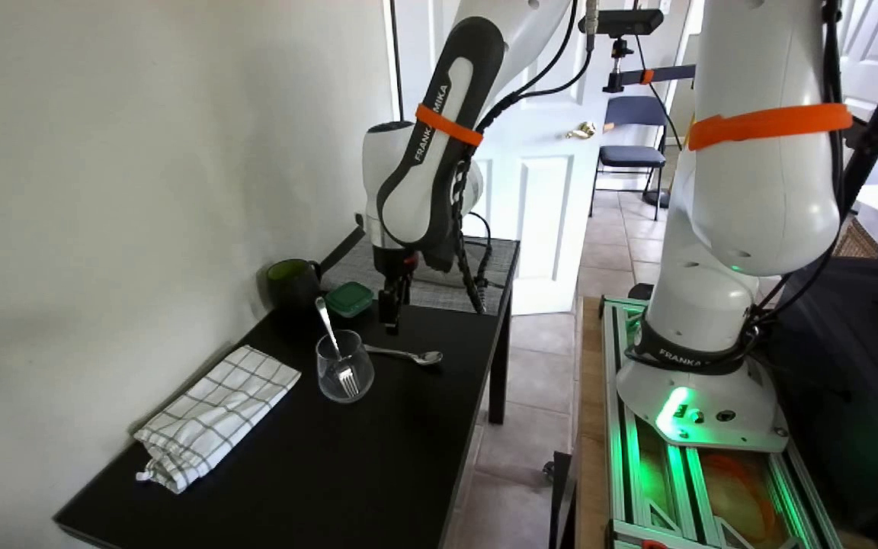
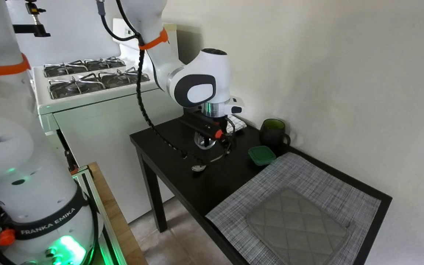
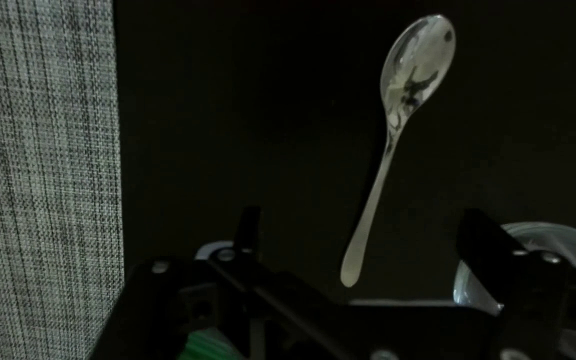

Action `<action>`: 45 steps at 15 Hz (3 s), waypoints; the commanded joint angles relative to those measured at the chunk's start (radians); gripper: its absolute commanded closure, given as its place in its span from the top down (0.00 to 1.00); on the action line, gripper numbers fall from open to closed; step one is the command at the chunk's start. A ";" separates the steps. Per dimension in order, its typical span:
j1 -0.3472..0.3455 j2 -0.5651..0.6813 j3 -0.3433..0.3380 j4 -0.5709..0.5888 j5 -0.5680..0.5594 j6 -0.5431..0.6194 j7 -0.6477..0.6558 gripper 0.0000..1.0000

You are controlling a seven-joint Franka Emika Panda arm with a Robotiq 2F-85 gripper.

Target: Lift the folk and spoon from the table and put them in the glass cup

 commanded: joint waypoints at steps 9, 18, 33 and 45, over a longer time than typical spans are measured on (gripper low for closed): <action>0.004 0.135 0.036 0.088 -0.058 -0.002 0.134 1.00; 0.010 0.216 0.031 0.151 -0.062 0.003 0.189 0.79; 0.009 0.245 0.038 0.180 -0.057 0.007 0.198 0.00; -0.142 -0.020 0.189 0.039 0.187 0.048 -0.026 0.03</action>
